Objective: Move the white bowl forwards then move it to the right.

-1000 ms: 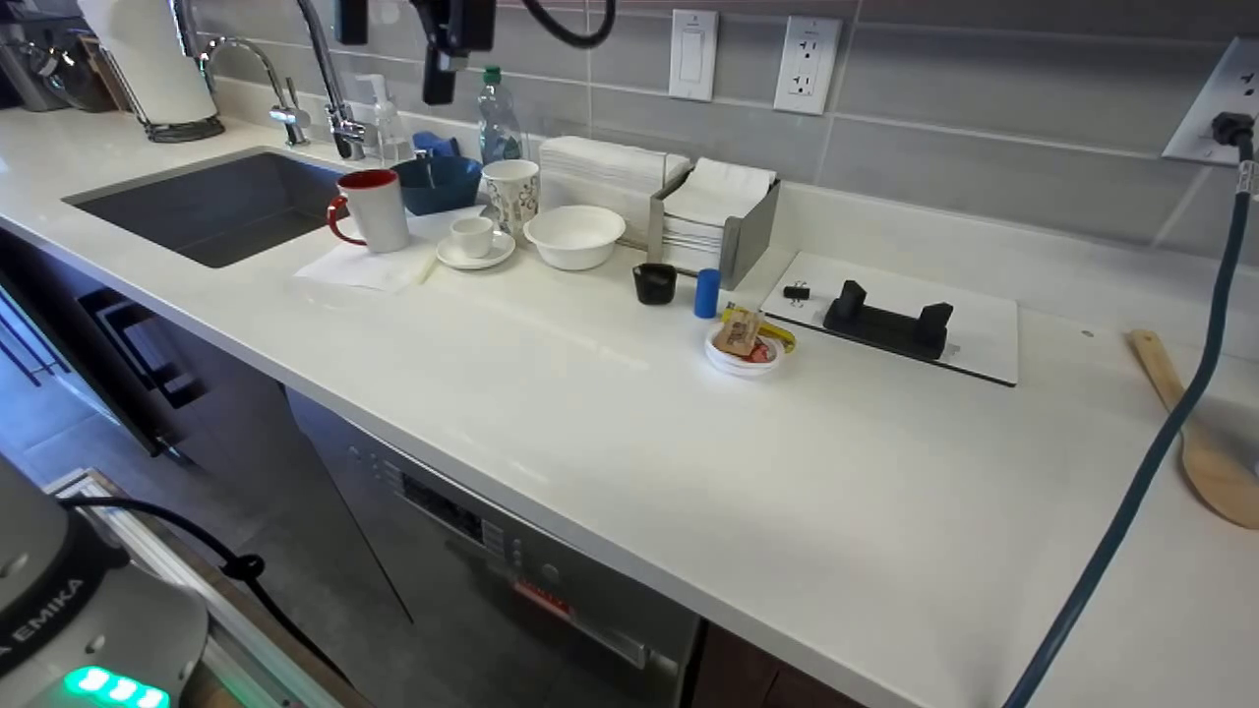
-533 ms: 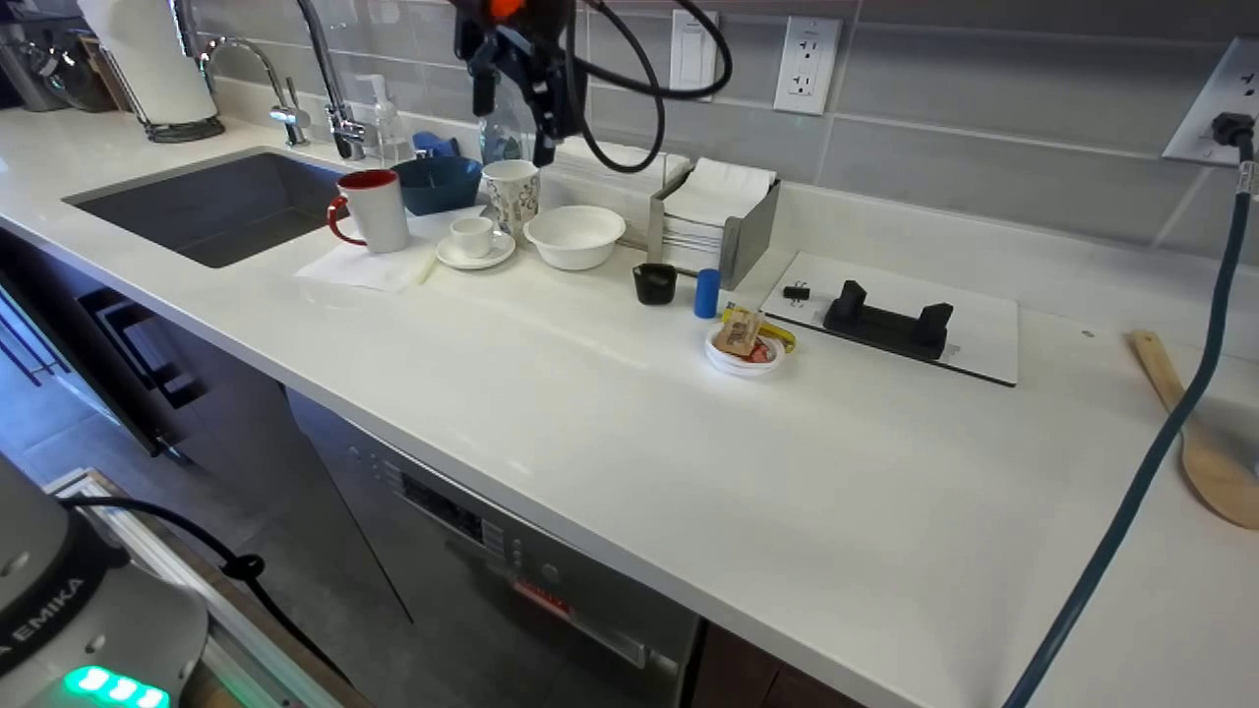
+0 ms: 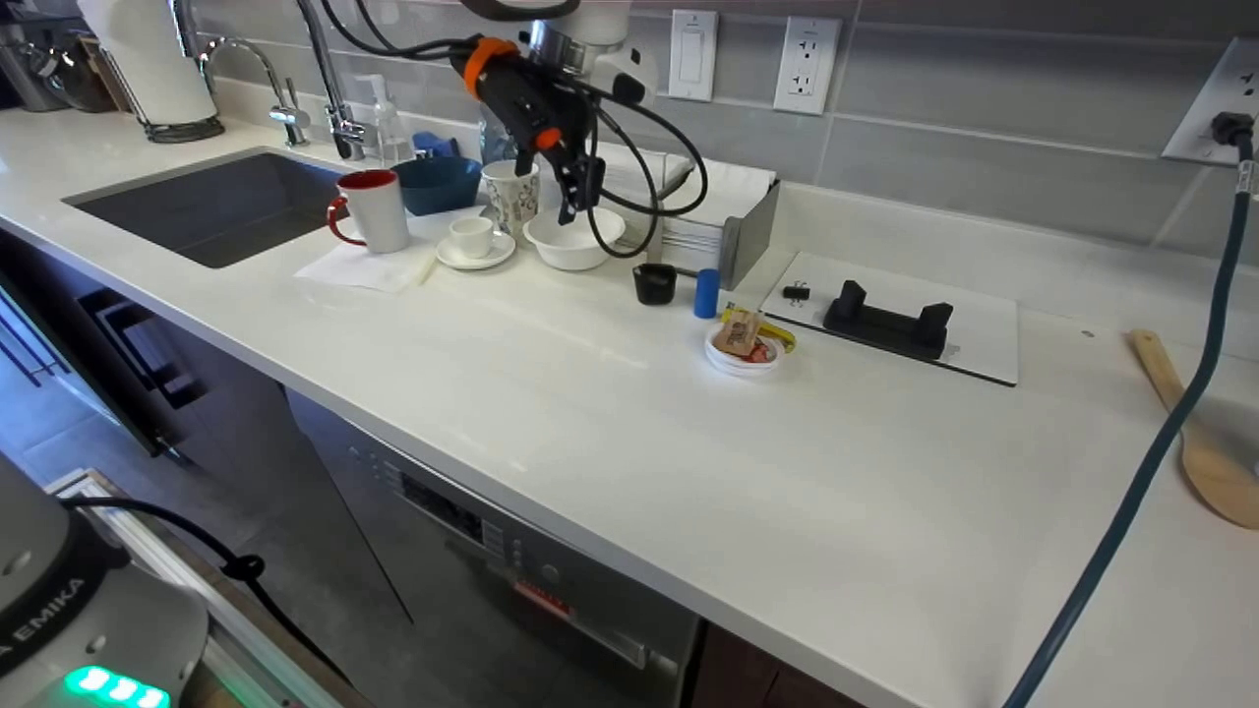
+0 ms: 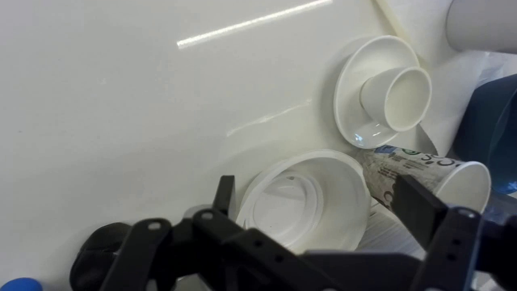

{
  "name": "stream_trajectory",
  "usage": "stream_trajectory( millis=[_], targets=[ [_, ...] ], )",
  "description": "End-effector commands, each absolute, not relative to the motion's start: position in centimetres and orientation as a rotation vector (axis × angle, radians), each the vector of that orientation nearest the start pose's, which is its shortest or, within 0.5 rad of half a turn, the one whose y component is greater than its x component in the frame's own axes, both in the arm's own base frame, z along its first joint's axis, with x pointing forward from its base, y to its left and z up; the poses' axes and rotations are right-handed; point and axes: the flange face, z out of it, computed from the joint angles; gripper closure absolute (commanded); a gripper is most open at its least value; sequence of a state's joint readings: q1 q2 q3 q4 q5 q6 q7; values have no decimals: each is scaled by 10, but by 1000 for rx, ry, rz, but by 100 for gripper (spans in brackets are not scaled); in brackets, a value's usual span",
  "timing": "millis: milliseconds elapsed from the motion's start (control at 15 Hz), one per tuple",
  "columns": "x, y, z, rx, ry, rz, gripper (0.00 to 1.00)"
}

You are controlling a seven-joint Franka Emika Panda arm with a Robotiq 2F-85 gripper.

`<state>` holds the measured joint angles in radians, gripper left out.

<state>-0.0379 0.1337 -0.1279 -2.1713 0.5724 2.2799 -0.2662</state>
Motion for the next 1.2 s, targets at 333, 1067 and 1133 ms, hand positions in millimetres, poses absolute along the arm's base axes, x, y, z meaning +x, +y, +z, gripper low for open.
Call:
stream_trajectory(
  millis=[333, 1067, 1133],
  targets=[
    [560, -80, 325, -2706, 395, -93, 0],
    [574, -129, 264, -2626, 556, -172, 0],
    [578, -127, 260, -2618, 558, -185, 0]
  ],
)
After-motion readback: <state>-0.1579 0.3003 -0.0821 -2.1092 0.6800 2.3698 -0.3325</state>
